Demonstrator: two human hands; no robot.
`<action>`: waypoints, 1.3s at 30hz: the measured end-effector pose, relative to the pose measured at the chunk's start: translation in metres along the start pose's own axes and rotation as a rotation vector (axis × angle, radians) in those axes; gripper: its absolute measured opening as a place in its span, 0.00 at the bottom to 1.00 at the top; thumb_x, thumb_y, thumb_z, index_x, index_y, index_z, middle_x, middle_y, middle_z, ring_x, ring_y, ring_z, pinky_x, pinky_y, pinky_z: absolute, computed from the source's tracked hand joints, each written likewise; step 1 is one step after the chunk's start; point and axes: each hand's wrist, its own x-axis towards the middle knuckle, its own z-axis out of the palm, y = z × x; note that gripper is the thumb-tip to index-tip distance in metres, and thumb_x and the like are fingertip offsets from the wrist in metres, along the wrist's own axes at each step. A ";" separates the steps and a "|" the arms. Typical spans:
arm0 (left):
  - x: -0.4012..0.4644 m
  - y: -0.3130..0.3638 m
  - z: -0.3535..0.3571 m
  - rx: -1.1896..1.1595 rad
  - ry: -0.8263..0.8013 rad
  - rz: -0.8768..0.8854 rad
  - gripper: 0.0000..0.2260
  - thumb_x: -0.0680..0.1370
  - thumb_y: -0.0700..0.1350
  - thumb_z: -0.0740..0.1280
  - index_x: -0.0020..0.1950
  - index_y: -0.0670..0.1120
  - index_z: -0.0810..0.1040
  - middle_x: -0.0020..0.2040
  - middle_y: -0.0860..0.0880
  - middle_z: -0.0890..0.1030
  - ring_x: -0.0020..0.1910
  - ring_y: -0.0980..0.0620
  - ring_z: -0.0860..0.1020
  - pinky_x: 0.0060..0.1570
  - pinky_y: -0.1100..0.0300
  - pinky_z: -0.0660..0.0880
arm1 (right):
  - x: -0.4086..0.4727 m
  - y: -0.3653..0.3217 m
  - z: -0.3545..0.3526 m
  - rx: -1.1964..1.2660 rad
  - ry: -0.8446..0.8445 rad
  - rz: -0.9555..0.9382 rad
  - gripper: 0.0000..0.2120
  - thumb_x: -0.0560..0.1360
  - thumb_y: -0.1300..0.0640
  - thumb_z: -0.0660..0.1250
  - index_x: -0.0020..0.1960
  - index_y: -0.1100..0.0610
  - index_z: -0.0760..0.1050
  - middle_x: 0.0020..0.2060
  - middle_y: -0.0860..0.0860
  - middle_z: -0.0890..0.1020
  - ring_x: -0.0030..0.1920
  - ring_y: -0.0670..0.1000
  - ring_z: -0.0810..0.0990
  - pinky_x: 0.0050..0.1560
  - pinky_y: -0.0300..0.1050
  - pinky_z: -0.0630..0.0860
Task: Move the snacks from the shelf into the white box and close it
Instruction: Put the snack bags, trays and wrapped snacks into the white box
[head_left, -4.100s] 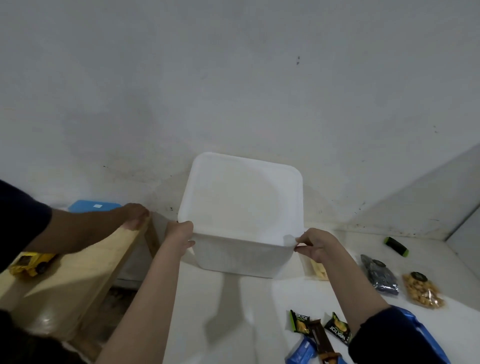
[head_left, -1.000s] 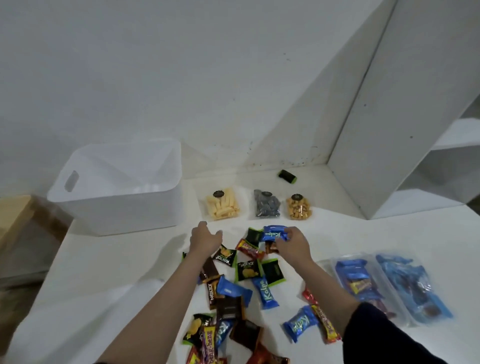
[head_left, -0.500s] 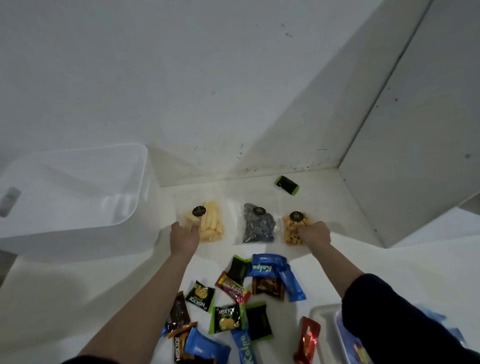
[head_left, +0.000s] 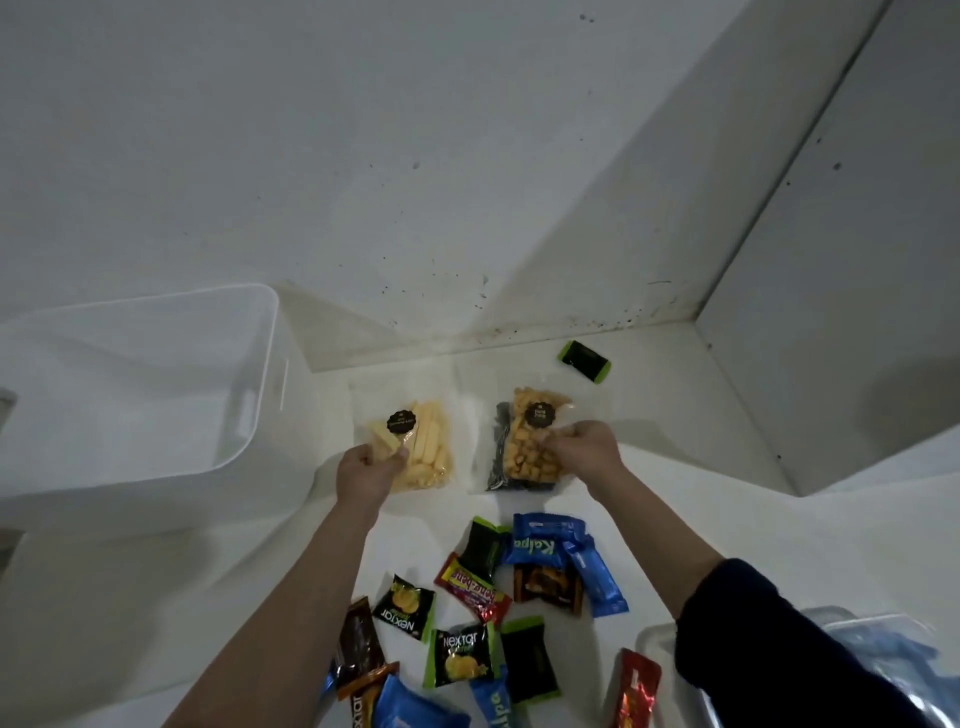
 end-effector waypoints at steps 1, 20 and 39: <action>-0.001 0.002 0.000 0.028 0.001 0.007 0.34 0.72 0.48 0.74 0.73 0.38 0.63 0.72 0.41 0.67 0.68 0.42 0.69 0.66 0.52 0.67 | 0.001 0.000 0.006 -0.046 0.012 0.033 0.09 0.70 0.56 0.72 0.40 0.59 0.73 0.39 0.54 0.77 0.44 0.54 0.77 0.44 0.46 0.75; -0.084 0.032 -0.020 0.150 -0.016 0.369 0.23 0.74 0.42 0.70 0.67 0.45 0.68 0.63 0.41 0.75 0.58 0.43 0.75 0.51 0.58 0.72 | -0.095 -0.012 -0.013 0.316 -0.001 -0.141 0.26 0.67 0.69 0.73 0.61 0.58 0.68 0.52 0.54 0.78 0.53 0.55 0.77 0.46 0.46 0.77; -0.021 0.119 -0.279 -0.005 -0.070 0.720 0.23 0.74 0.37 0.69 0.68 0.46 0.70 0.56 0.47 0.73 0.53 0.49 0.73 0.52 0.57 0.71 | -0.218 -0.133 0.116 0.652 -0.029 -0.435 0.20 0.68 0.68 0.73 0.56 0.54 0.74 0.57 0.56 0.80 0.57 0.58 0.79 0.60 0.61 0.74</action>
